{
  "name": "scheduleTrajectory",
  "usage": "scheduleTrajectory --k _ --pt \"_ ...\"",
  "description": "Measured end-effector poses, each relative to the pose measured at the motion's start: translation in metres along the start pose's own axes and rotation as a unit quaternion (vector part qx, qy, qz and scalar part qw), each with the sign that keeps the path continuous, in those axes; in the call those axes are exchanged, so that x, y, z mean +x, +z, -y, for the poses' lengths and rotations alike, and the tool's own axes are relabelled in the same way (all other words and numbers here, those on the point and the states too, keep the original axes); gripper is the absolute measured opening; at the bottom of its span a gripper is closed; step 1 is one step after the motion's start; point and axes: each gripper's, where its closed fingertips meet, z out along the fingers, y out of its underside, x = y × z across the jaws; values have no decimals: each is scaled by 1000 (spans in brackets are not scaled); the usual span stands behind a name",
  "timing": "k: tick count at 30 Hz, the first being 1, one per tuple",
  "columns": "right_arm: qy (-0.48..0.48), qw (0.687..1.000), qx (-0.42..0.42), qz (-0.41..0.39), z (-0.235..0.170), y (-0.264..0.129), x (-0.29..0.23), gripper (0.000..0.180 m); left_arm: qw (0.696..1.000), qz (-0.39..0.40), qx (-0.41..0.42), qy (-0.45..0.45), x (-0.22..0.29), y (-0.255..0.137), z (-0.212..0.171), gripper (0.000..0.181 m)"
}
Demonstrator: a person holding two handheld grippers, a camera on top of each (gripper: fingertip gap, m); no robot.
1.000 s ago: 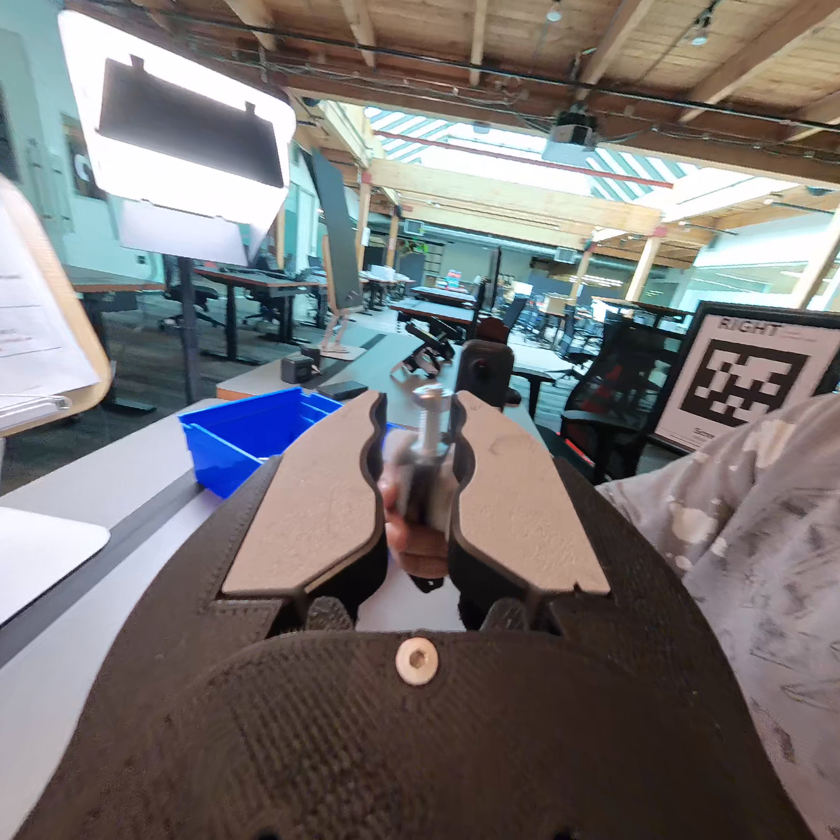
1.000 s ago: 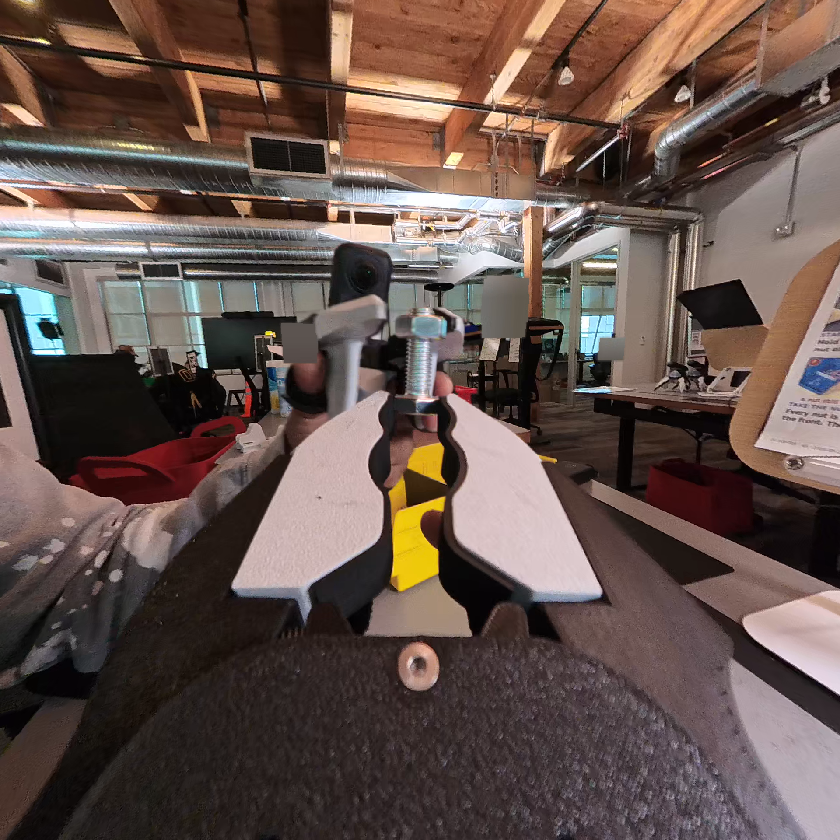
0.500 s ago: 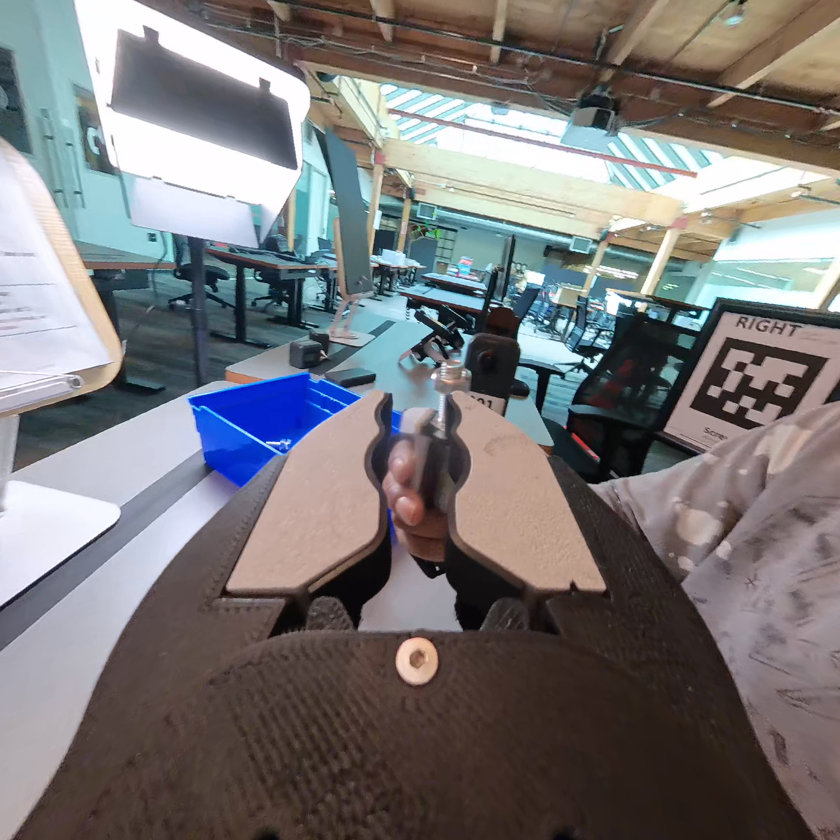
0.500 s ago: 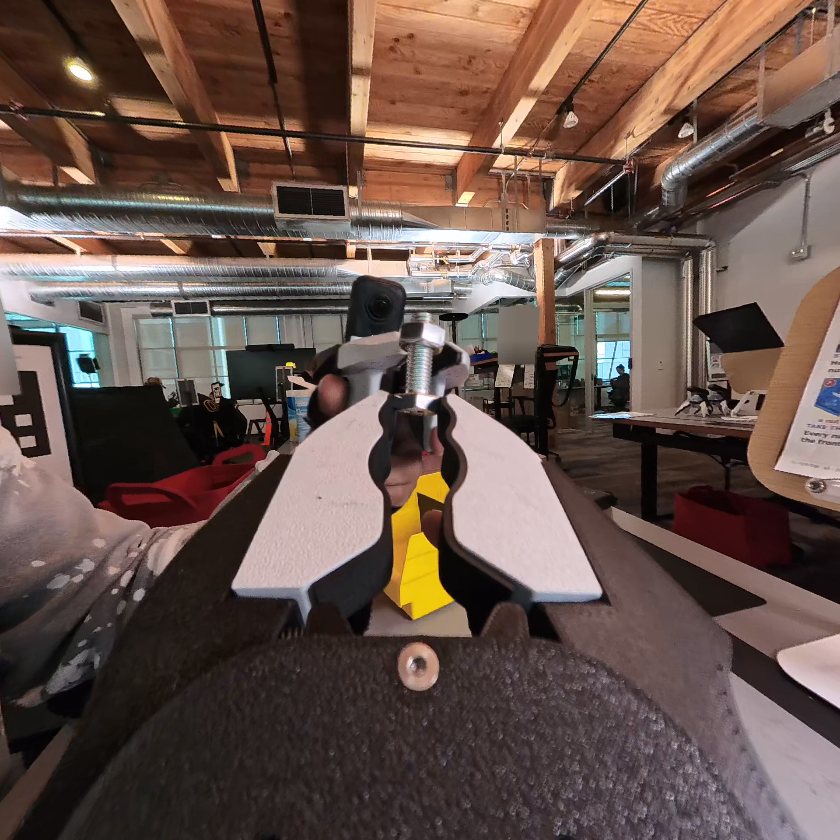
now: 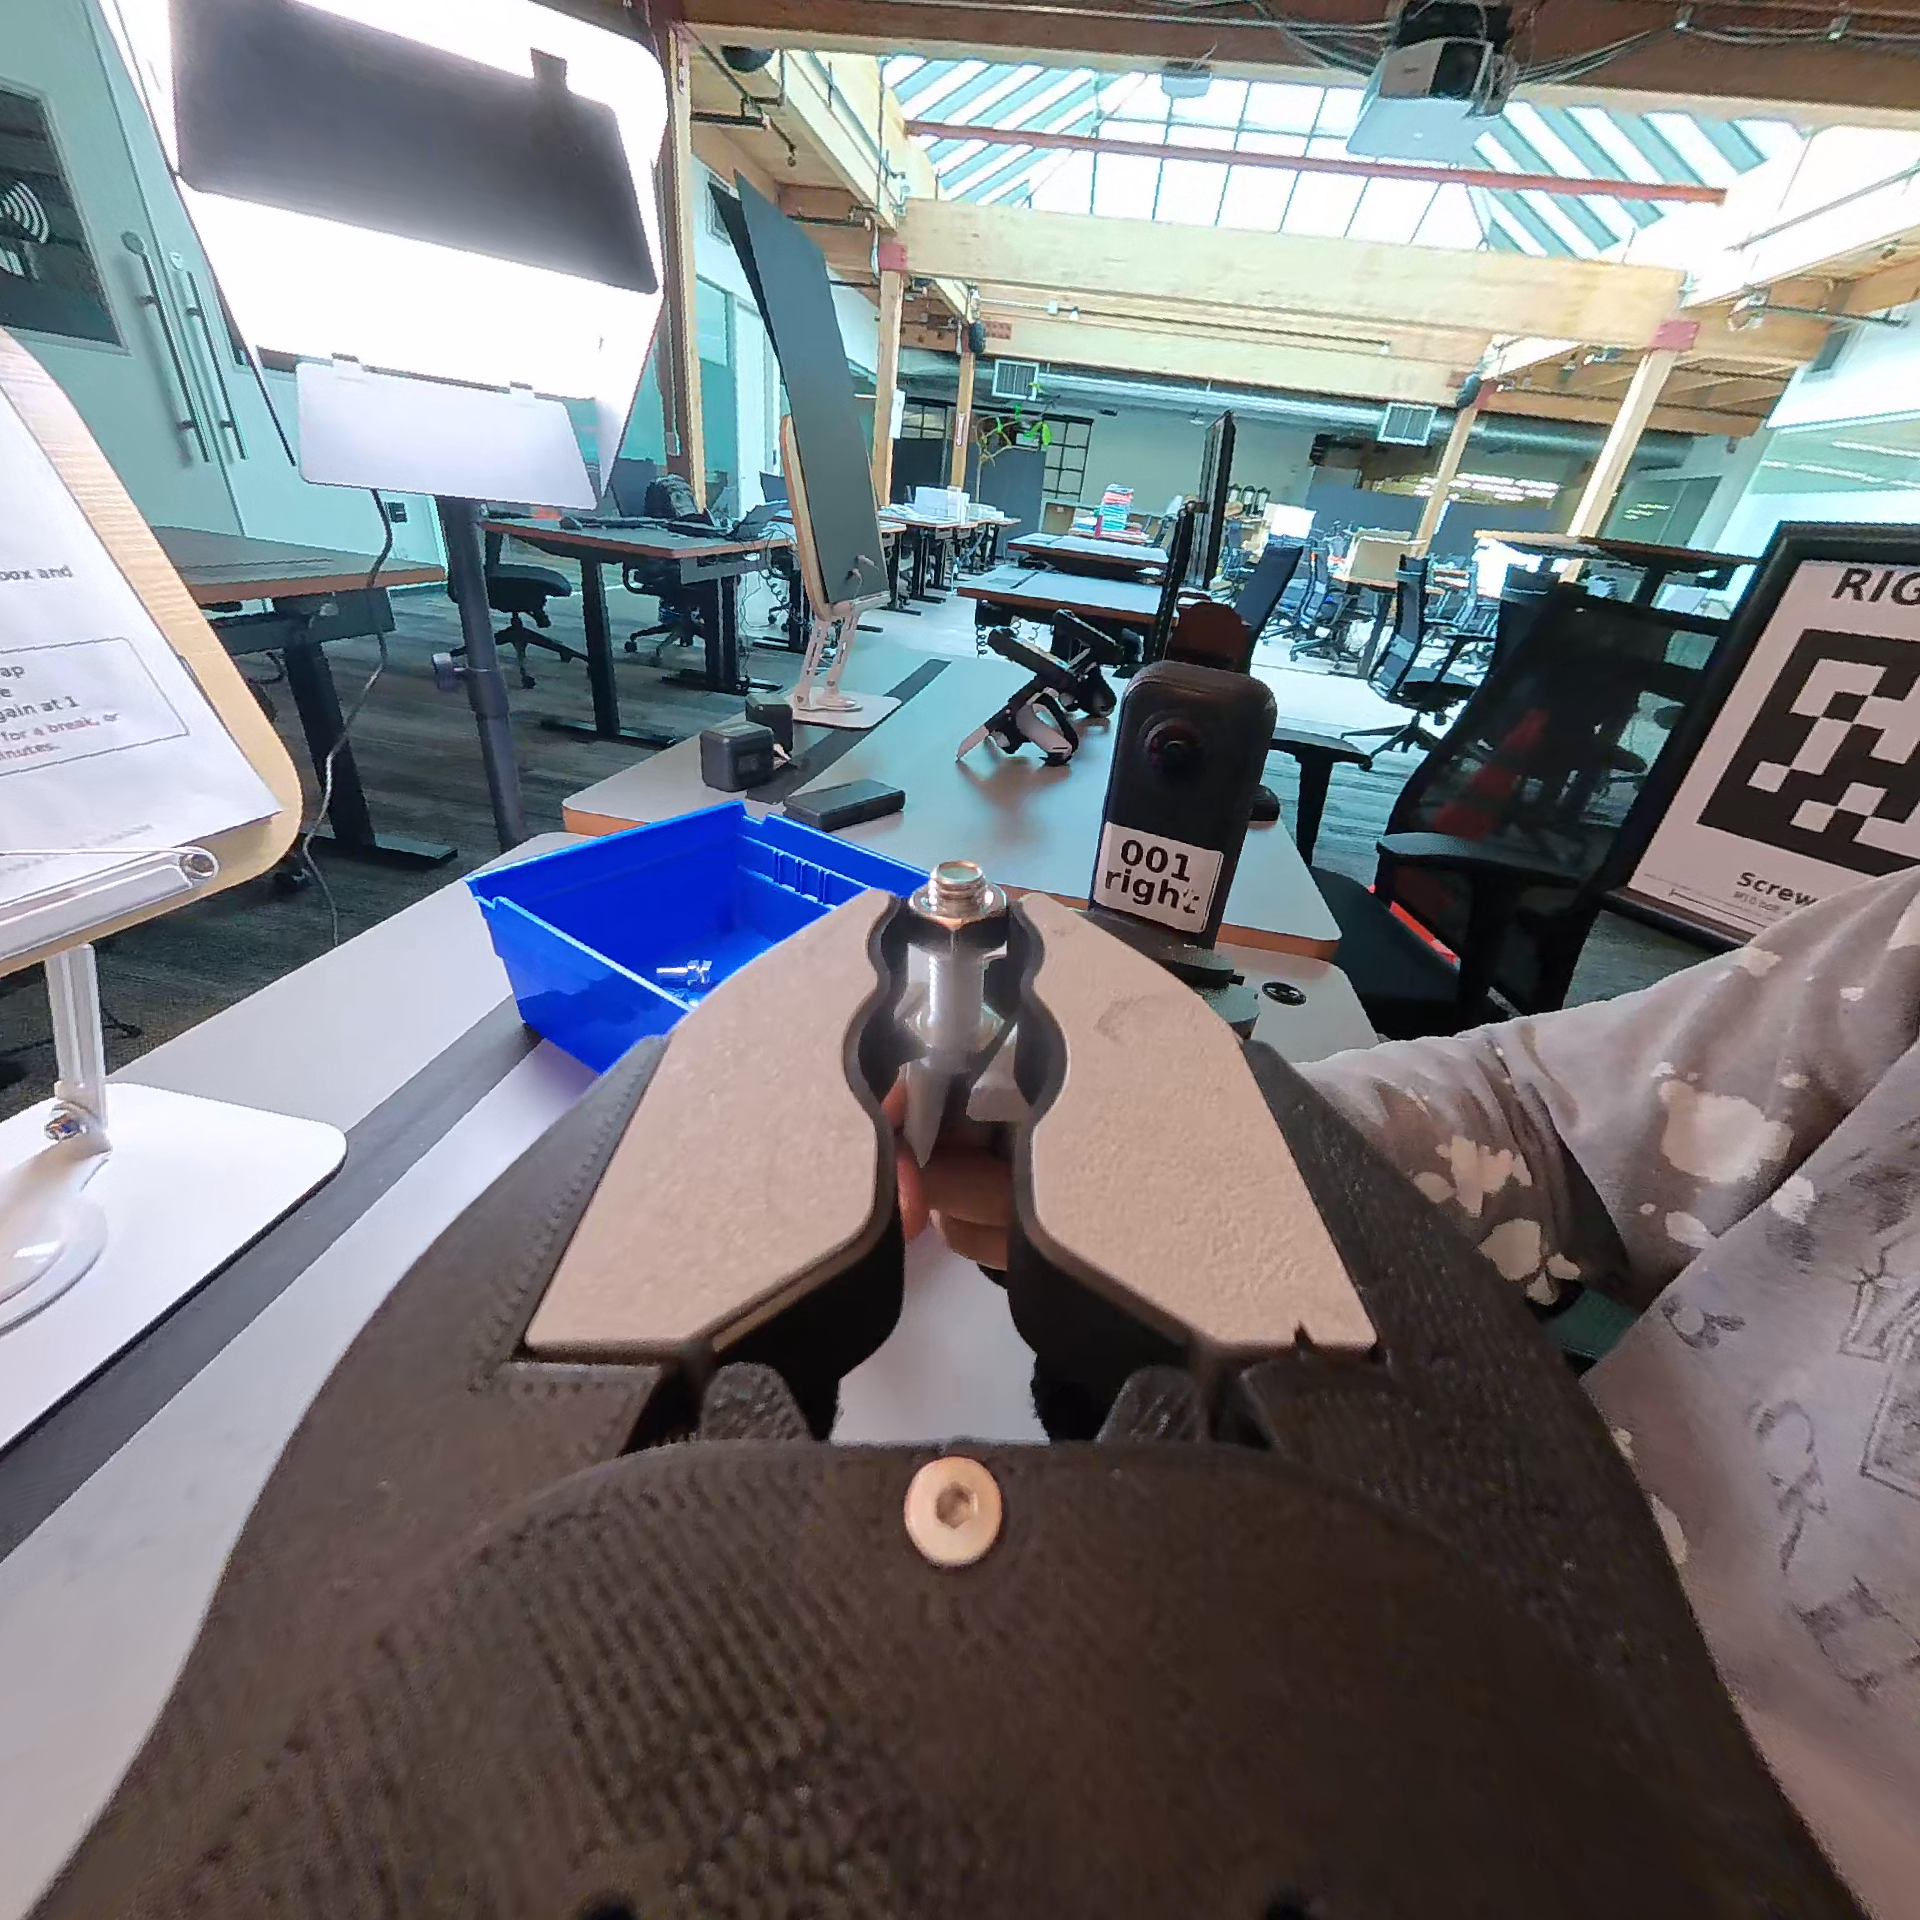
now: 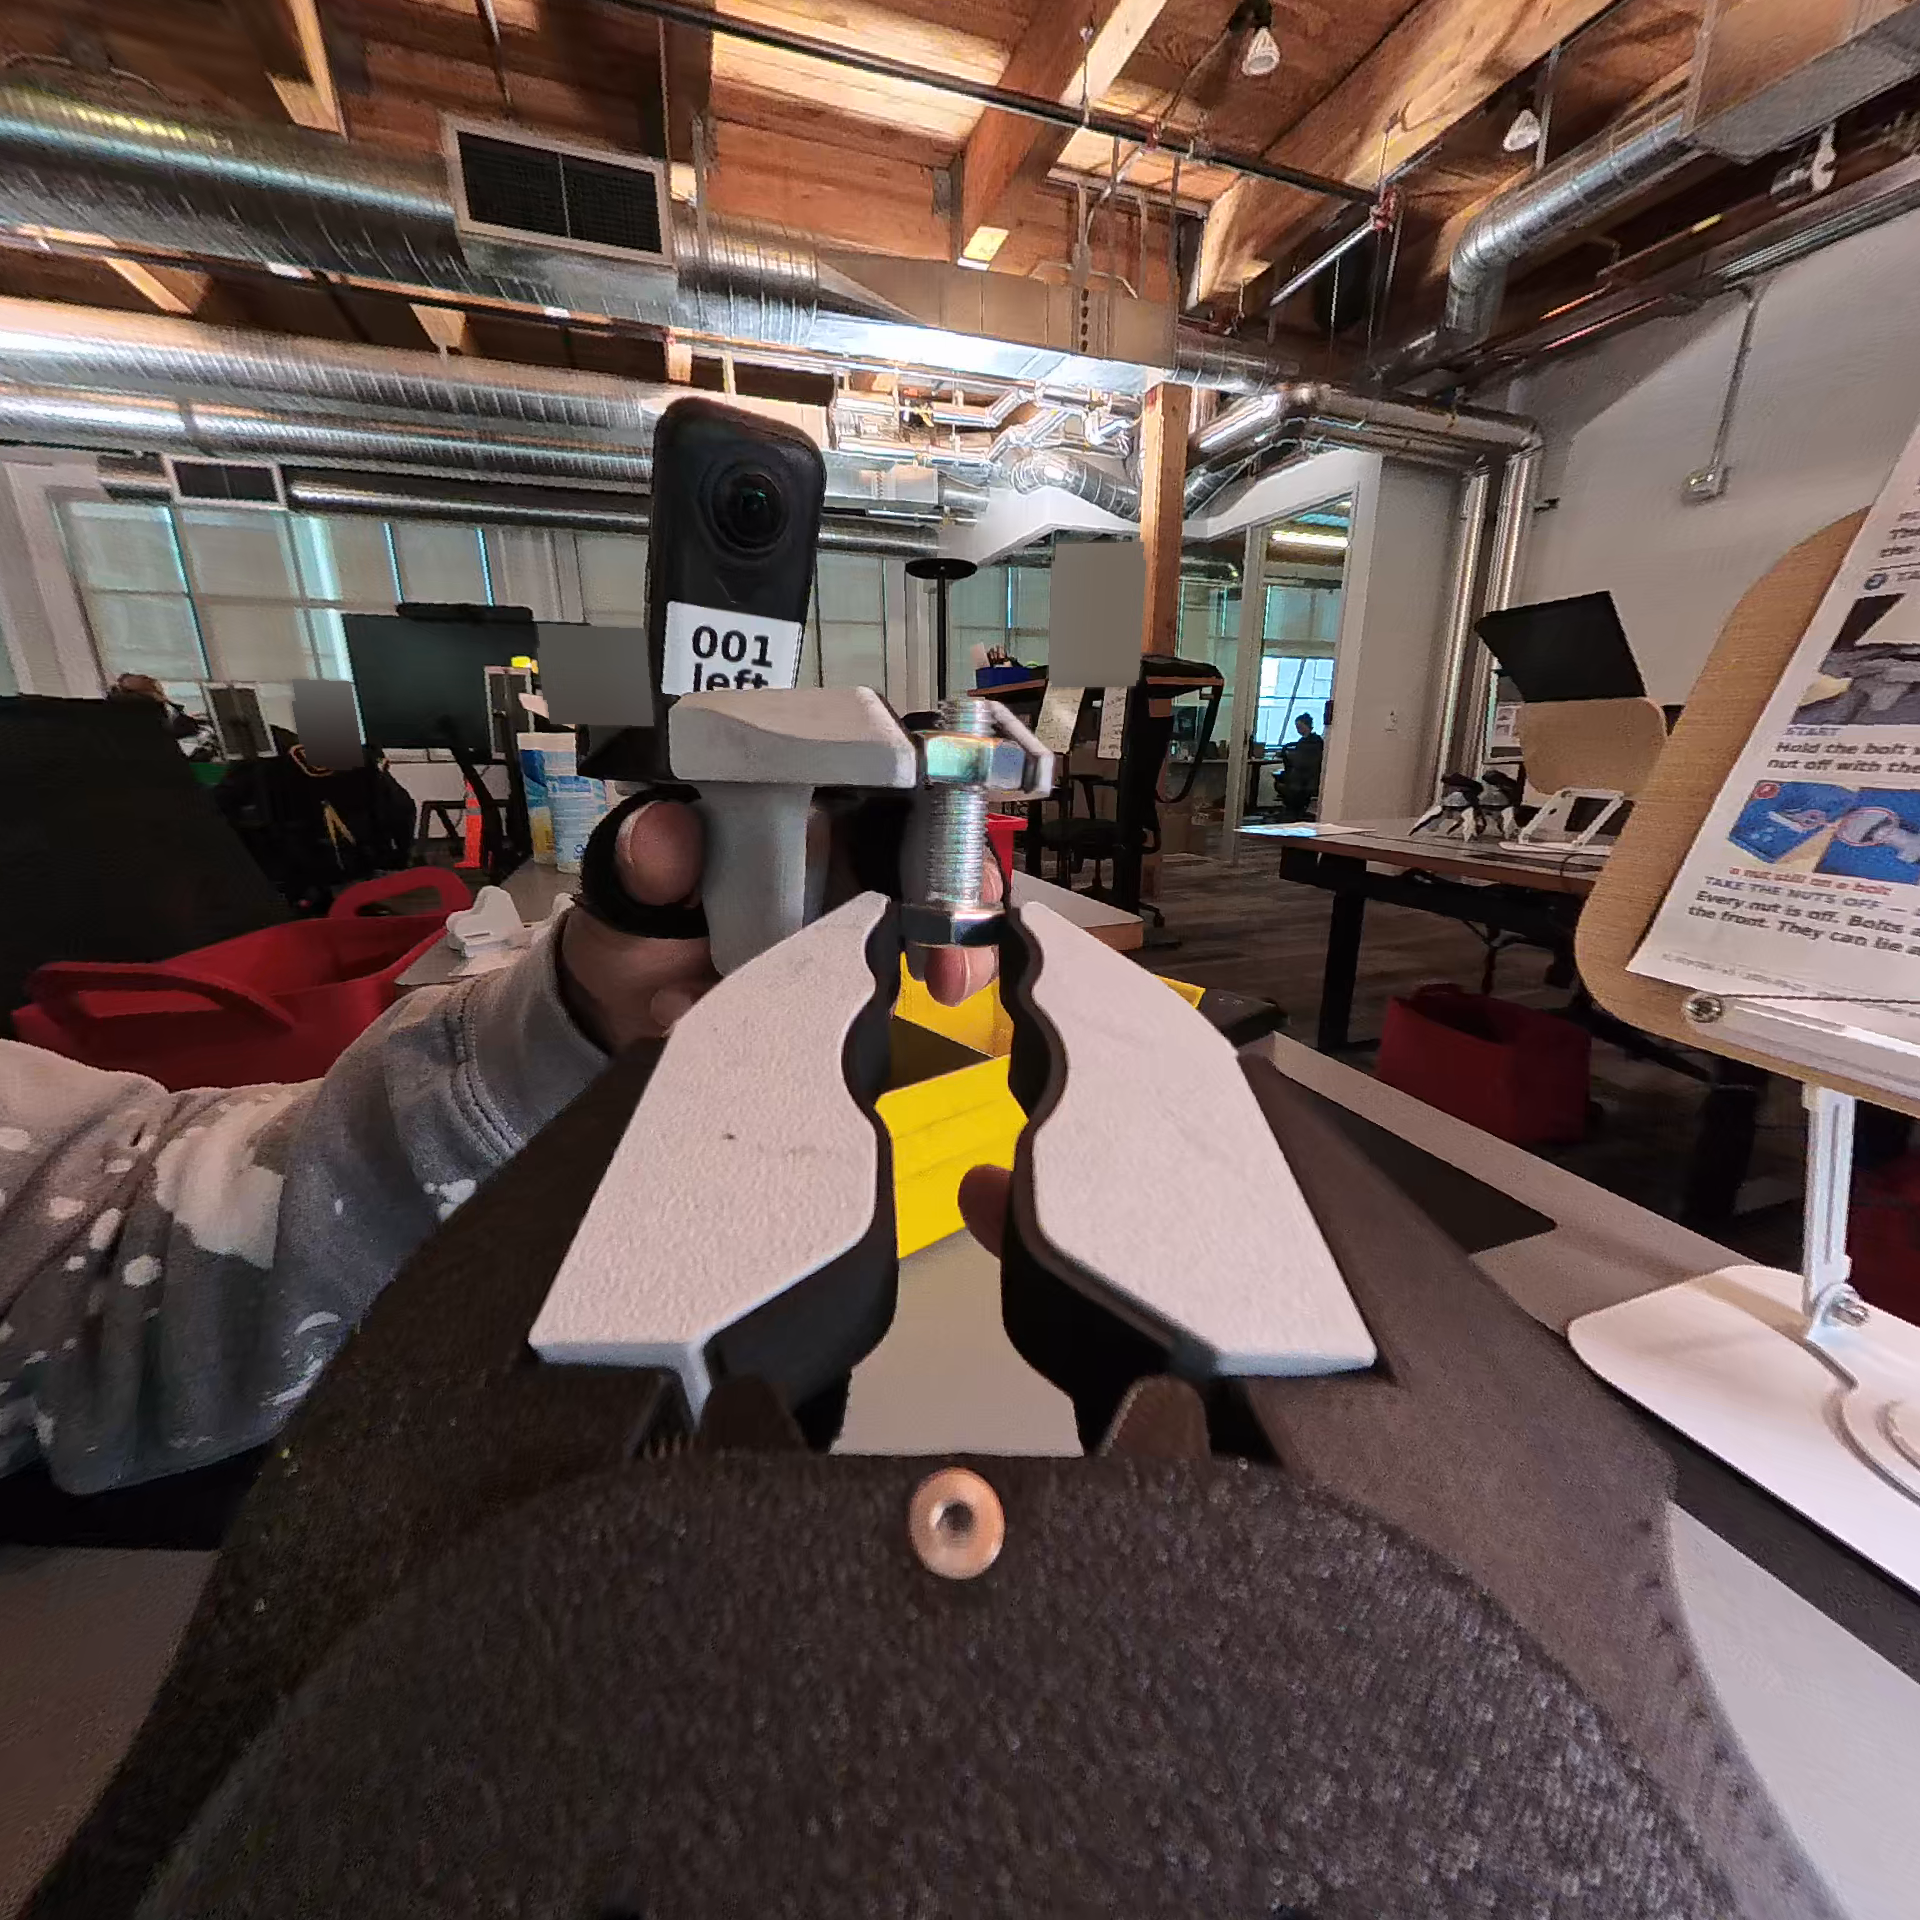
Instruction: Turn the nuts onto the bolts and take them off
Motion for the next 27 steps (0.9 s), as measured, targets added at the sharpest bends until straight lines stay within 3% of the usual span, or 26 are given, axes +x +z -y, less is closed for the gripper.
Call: scheduleTrajectory --k 4,8,10,11,13,20,27 --pt "9 1000 13 26 4 -1 -7 18 1000 -26 3 -7 6 -2 2 19" --pt "48 994 64 74 17 -6 -17 18 997 -53 22 -46 6 -6 9 37" --pt "78 988 100 86 26 -11 -15 18 998 -43 29 -43 6 -6 11 30" --pt "92 985 116 93 32 -15 -13 18 999 -13 30 -33 -2 -7 11 16" --pt "98 982 128 94 38 -18 -10 18 1000 7 23 -15 -9 -10 7 19" --pt "79 991 82 76 20 -10 -10 18 998 -46 36 -23 14 0 9 23" --pt "12 999 12 29 5 -4 -3 18 1000 -7 8 1 4 2 1 18"
